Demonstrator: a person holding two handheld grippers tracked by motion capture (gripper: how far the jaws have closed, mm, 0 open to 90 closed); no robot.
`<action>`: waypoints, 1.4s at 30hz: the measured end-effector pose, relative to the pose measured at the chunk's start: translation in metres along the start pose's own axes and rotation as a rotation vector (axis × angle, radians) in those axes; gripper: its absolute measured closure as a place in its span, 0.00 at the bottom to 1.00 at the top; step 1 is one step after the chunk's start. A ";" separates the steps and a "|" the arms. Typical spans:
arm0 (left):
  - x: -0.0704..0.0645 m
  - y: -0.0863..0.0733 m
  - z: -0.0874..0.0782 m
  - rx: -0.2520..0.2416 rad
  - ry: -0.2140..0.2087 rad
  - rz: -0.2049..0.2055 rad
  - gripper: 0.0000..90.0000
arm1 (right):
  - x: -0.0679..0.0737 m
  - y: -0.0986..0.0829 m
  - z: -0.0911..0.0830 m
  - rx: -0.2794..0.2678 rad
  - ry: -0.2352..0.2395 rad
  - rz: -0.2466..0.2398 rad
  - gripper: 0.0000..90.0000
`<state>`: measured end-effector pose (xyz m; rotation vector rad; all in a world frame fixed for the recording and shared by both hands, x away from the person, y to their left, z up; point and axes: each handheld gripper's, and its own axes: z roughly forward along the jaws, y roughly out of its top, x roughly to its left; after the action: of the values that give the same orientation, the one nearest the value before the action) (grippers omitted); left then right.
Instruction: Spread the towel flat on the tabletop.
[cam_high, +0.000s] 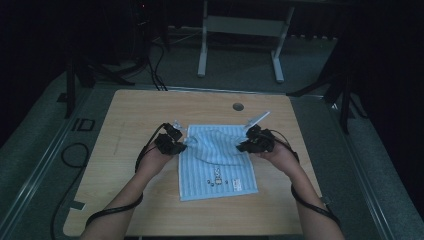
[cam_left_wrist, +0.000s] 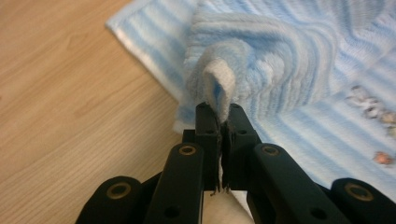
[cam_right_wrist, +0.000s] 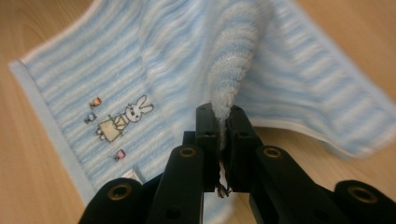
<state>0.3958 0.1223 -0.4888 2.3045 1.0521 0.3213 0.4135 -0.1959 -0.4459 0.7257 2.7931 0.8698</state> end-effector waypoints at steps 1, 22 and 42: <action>-0.001 0.001 -0.002 -0.003 -0.003 0.002 0.95 | -0.003 -0.001 -0.007 -0.011 -0.018 0.011 0.95; 0.019 -0.009 0.035 0.098 0.023 -0.099 0.58 | -0.055 -0.033 0.034 0.111 -0.092 0.218 0.73; -0.066 -0.054 -0.001 0.105 -0.208 0.152 0.51 | 0.034 -0.070 0.008 0.035 0.011 0.048 0.60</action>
<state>0.3189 0.1007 -0.5188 2.4558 0.8108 0.0838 0.3570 -0.2256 -0.4909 0.7981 2.8178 0.8376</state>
